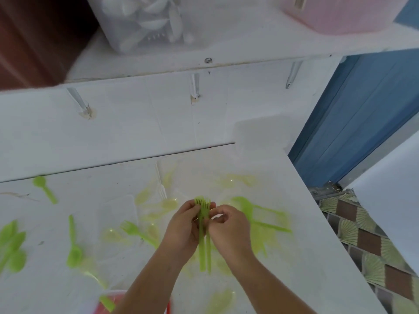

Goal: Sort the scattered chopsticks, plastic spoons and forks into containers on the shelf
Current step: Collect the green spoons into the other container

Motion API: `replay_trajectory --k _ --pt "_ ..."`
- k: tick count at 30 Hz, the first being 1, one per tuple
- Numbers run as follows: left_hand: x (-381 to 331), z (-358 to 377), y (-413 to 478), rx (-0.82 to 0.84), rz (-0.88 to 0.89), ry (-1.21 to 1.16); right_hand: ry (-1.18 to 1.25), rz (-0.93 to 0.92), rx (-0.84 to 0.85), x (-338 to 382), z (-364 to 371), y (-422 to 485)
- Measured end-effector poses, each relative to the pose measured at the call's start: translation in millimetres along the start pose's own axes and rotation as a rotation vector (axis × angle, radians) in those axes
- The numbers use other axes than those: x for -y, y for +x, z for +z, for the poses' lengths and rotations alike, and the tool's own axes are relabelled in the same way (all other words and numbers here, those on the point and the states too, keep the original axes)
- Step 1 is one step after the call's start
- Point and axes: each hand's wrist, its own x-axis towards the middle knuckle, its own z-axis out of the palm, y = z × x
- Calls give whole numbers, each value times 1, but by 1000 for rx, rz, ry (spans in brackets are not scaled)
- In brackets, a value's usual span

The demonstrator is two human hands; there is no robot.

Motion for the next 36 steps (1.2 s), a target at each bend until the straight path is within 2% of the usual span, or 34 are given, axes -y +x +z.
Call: replay_trajectory --k 2,4,6,8,9,10,12,14,15,17,22,26,29,33,36 --pt "4 -1 1 -25 -45 -31 -1 13 -37 -6 9 3" --pt "8 -2 2 -44 -76 -3 -85 -96 -30 -6 13 2" --pt "8 -9 5 -36 -50 72 -129 -212 94 -9 12 4" --pt "3 -19 9 -50 -21 103 -108 -214 254 -15 -3 10" --pt "1 -25 11 -72 -17 96 -125 -227 223 -21 -14 16" --pt "-2 -31 12 -93 -15 88 -181 -260 115 -30 -28 24" --pt "-7 -40 11 -127 -15 111 -504 -271 -86 -51 -63 39" --pt "-12 -47 11 -145 -14 155 -839 -110 -40 -66 -95 51" --pt "-13 -51 12 -156 -17 169 -916 -51 9 -72 -105 54" --pt "-15 -54 15 -171 -30 174 -986 -65 68 -80 -111 58" --pt "-16 -46 15 -144 -56 151 -931 -173 138 -73 -112 58" --pt "-17 -37 9 -102 -72 133 -787 -182 152 -65 -116 49" --pt "-18 -31 6 -95 -64 147 -720 -128 227 -58 -118 46" --pt "-22 -29 5 -88 -26 152 -837 -25 362 -58 -121 48" --pt "-23 -29 5 -76 -11 162 -907 -93 247 -61 -110 48"
